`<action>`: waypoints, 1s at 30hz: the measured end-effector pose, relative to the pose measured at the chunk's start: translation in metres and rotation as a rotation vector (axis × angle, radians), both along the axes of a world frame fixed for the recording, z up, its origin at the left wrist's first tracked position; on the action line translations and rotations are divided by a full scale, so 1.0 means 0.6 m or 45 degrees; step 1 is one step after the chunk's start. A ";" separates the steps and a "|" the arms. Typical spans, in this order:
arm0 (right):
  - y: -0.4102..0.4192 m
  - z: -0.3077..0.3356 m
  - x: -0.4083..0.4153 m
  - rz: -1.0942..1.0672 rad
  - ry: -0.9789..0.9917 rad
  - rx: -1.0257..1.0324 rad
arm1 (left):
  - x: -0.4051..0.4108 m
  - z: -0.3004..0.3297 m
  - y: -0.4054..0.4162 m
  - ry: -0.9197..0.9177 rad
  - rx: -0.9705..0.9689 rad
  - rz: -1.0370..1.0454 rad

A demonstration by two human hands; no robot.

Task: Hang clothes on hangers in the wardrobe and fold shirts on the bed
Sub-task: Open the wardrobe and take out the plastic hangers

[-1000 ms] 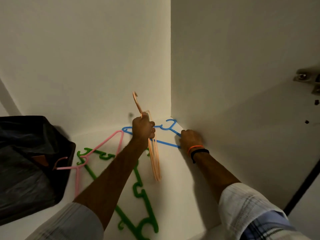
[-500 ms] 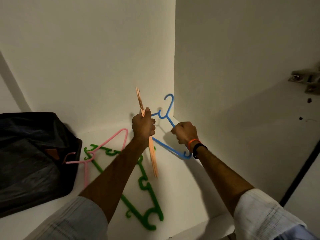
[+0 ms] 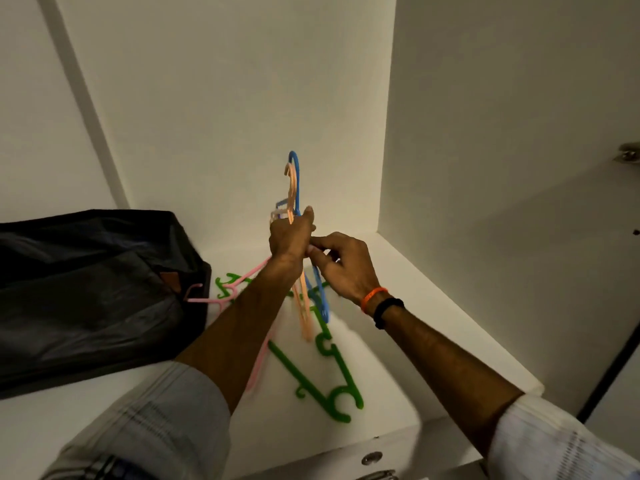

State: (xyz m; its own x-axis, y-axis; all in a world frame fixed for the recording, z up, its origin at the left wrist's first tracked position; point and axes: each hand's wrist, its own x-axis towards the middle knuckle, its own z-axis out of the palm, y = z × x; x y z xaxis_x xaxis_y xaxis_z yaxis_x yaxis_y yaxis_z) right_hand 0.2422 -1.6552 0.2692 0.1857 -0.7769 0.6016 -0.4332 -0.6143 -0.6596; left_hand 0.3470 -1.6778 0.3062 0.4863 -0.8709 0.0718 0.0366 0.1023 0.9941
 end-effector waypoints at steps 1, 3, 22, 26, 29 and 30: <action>0.004 0.004 0.007 0.046 -0.031 0.007 | 0.012 0.003 0.003 -0.014 0.007 0.025; 0.008 0.006 0.024 0.102 -0.176 0.112 | 0.040 0.007 0.008 -0.003 0.000 0.069; 0.036 -0.085 0.233 0.062 0.840 0.222 | 0.214 0.035 0.111 0.013 -0.091 0.199; 0.032 -0.079 0.234 0.018 0.884 0.223 | 0.218 0.031 0.114 0.009 -0.083 0.193; 0.014 -0.072 0.209 -0.057 0.812 0.289 | 0.216 0.029 0.110 0.015 -0.087 0.188; 0.006 -0.070 0.197 -0.087 0.770 0.308 | 0.213 0.028 0.108 0.018 -0.088 0.183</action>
State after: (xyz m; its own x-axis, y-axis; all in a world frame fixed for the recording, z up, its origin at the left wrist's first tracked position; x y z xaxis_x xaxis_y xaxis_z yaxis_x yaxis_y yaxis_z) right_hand 0.3604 -1.6517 0.2274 0.3822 -0.8991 0.2135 -0.8036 -0.4374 -0.4037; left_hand 0.4751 -1.6132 0.3231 0.6066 -0.7857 0.1214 0.0306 0.1756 0.9840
